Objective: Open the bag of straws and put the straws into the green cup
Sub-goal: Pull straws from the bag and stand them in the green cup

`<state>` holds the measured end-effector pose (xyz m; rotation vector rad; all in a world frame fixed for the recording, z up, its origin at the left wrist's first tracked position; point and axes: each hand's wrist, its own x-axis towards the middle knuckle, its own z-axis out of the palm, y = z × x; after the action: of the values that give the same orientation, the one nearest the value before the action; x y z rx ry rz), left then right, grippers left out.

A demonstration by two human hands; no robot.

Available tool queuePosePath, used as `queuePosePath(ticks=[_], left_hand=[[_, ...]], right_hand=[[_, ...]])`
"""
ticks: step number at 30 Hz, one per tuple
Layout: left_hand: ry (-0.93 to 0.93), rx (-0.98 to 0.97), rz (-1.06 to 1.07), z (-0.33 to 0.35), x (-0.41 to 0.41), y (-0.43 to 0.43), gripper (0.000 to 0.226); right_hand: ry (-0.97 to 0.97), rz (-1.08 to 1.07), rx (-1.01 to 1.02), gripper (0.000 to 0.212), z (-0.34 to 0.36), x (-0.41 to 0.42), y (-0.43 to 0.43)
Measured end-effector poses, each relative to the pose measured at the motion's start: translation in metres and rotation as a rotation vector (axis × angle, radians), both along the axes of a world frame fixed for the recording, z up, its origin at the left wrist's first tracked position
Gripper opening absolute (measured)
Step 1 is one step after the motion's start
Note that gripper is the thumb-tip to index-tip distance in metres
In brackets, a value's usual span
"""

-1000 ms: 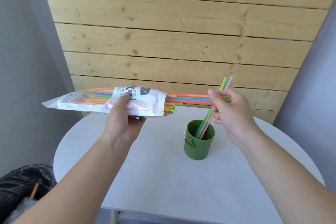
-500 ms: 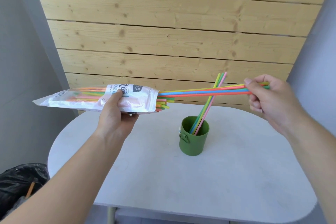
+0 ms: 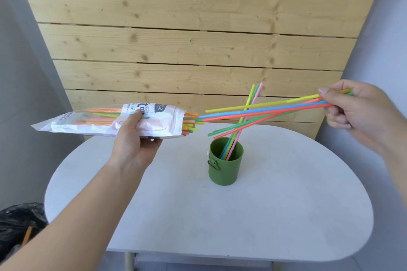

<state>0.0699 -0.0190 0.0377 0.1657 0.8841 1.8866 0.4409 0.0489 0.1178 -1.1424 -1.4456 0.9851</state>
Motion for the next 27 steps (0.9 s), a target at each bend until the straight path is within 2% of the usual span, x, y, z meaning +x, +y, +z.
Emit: queuePosePath(ticks=[4,10,27], left_hand=[[-0.001,0.004,0.001,0.000,0.001,-0.001,0.008],[0.004,0.010,-0.004,-0.001,0.001,0.000,0.007],[0.011,0.029,-0.018,-0.002,-0.006,-0.003,0.015]], right_hand=[[-0.041,-0.013,-0.017,0.021,0.003,0.014,0.001],[-0.223,-0.008,-0.092,0.016,-0.001,0.017,-0.001],[-0.396,-0.026,-0.177,0.018,0.026,-0.025,0.014]])
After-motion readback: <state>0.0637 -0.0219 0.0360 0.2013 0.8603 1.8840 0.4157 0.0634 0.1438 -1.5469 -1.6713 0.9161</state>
